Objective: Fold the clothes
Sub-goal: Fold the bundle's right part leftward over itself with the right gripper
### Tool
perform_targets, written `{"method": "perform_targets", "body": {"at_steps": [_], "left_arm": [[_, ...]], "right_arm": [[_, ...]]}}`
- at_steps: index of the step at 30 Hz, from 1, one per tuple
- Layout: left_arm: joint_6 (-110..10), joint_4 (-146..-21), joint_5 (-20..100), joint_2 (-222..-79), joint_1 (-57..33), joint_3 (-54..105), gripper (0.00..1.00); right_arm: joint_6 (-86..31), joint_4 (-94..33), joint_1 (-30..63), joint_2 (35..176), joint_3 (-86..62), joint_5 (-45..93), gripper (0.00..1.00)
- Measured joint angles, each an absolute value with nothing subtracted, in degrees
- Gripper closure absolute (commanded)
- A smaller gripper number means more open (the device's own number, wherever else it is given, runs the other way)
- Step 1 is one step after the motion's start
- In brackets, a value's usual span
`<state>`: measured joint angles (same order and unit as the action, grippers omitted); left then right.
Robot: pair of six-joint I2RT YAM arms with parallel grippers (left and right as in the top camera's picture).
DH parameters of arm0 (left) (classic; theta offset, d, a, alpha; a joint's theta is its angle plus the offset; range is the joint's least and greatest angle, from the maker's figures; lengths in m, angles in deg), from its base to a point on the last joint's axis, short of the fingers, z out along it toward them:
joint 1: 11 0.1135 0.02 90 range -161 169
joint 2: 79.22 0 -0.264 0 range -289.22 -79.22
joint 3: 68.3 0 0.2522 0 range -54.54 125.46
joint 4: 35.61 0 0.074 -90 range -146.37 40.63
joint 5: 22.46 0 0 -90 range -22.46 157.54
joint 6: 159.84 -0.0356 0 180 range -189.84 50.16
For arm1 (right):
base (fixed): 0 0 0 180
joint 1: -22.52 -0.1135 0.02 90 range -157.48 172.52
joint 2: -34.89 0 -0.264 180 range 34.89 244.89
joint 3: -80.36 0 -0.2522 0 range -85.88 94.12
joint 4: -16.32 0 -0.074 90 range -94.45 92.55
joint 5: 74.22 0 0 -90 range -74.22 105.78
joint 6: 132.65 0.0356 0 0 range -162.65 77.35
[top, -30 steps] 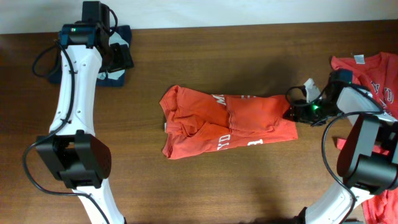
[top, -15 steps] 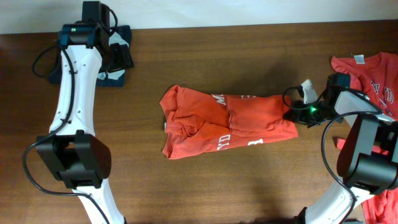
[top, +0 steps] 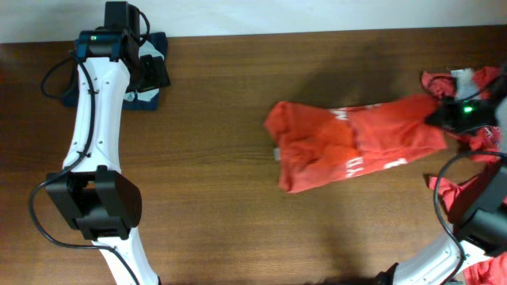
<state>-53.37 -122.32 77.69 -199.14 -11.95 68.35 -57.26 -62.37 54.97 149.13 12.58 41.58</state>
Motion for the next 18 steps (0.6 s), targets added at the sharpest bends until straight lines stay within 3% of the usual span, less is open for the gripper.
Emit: {"method": "perform_targets", "body": {"at_steps": [4, 8, 18], "left_arm": [[-53.4, -122.4, 77.7, -199.1, -12.0, 68.3, 0.01], [-53.4, -122.4, 77.7, -199.1, -12.0, 68.3, 0.01], [-53.4, -122.4, 77.7, -199.1, -12.0, 68.3, 0.01]], "right_arm": [[-57.3, -66.2, 57.2, 149.1, 18.8, 38.6, 0.96], [-57.2, -69.7, 53.5, 149.1, 19.7, 37.6, 0.96], [-56.2, -74.6, 30.7, 149.2, 23.9, 37.9, 0.96]]}}
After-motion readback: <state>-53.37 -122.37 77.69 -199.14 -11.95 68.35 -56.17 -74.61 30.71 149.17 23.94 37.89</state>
